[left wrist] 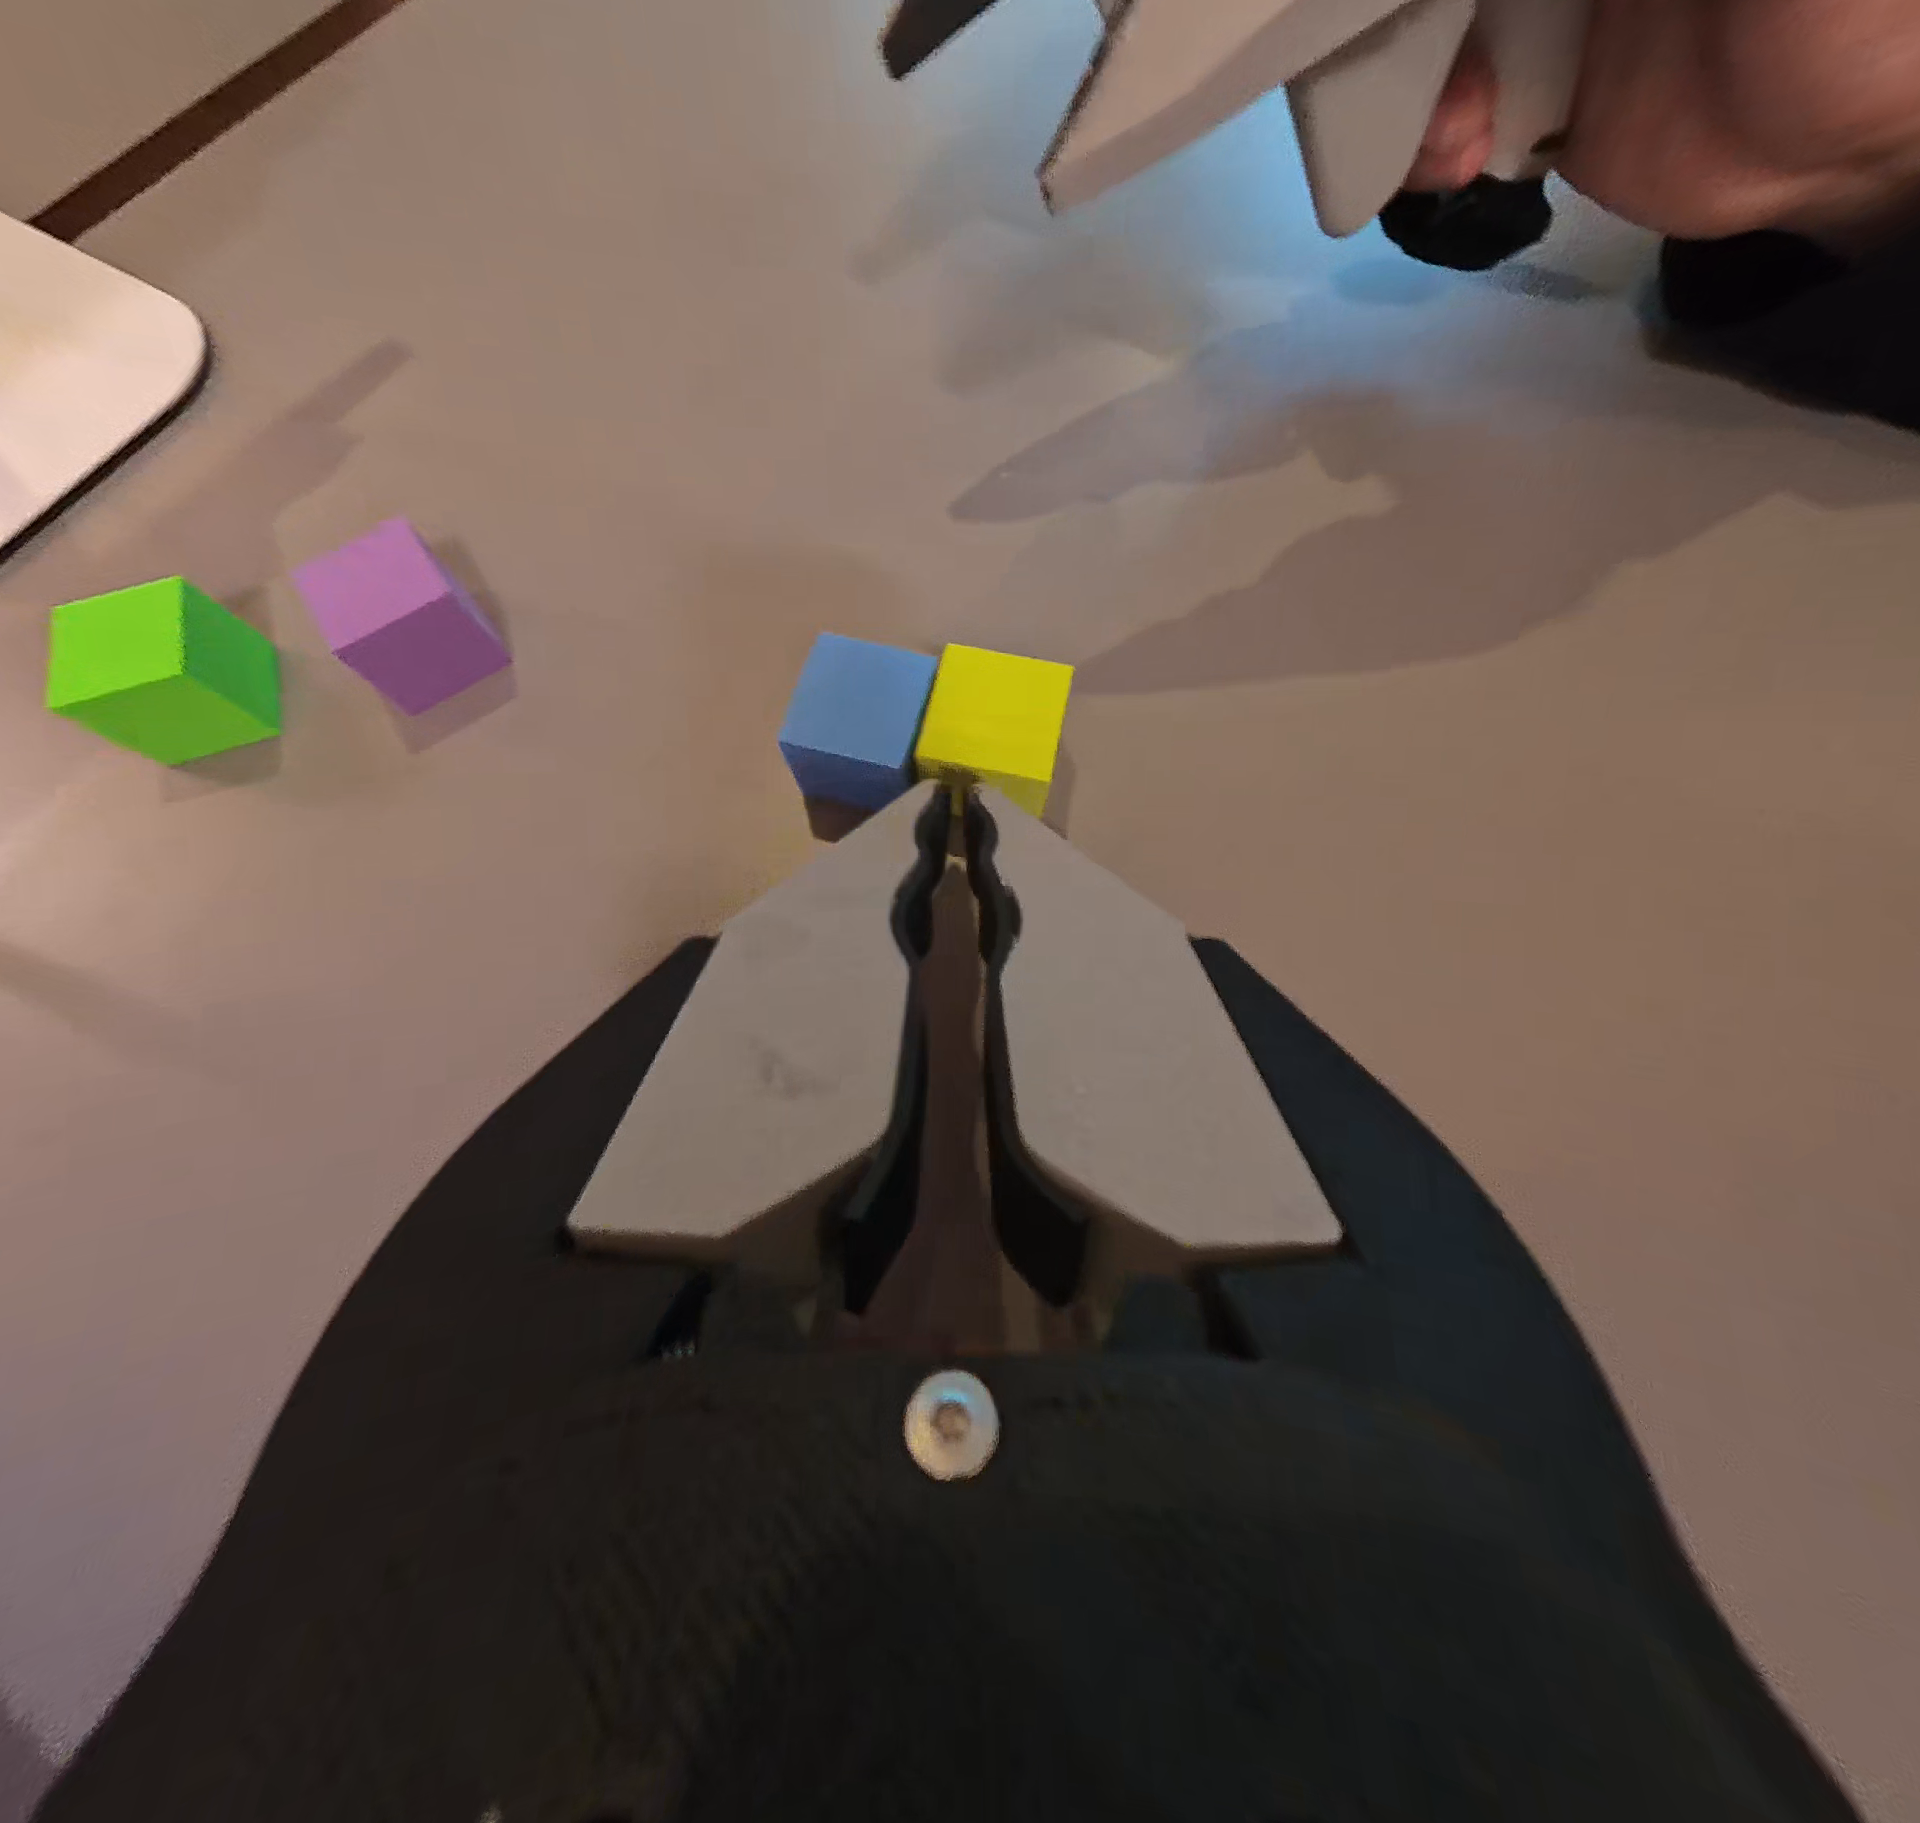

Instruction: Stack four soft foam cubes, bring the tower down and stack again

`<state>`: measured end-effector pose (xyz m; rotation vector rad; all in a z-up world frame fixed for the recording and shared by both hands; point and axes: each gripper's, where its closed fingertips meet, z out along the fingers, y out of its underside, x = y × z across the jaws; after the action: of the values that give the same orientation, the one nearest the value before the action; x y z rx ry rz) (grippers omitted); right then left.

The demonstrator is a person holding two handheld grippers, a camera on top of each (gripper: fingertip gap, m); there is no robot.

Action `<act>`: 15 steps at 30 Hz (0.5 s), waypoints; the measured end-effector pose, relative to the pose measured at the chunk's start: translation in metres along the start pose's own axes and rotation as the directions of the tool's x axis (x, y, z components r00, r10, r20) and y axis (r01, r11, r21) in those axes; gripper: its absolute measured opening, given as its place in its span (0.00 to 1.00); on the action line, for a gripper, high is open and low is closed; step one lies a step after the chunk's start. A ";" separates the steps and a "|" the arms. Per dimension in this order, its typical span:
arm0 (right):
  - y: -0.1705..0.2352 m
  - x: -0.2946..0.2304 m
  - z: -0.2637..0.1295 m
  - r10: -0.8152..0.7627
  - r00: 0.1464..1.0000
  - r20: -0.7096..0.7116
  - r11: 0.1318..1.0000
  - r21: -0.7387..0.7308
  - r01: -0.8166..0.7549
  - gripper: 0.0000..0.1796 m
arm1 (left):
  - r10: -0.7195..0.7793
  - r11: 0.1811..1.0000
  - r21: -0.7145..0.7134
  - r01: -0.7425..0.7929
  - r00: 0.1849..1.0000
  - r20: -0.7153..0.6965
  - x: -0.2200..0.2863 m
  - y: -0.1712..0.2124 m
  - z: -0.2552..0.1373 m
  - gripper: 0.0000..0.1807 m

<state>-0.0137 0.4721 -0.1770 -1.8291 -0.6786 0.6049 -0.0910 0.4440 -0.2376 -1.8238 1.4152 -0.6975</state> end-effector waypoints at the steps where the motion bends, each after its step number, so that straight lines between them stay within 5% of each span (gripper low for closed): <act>1: 0.000 0.000 0.000 0.001 1.000 0.001 1.000 0.001 -0.001 0.26 | 0.005 1.000 -0.003 -0.005 1.000 -0.005 0.002 0.000 0.002 0.00; 8: 0.000 -0.003 0.001 -0.011 1.000 0.002 1.000 0.000 0.011 0.26 | 0.119 0.992 0.036 -0.123 0.989 0.085 0.008 -0.014 0.010 0.05; 15: 0.000 -0.003 0.001 -0.008 1.000 0.005 1.000 0.002 0.008 0.26 | -0.105 0.992 0.080 0.095 0.985 0.137 -0.027 -0.012 -0.004 0.16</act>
<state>-0.0167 0.4706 -0.1767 -1.8229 -0.6876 0.6046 -0.0937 0.4711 -0.2258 -1.8586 1.1985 -0.6483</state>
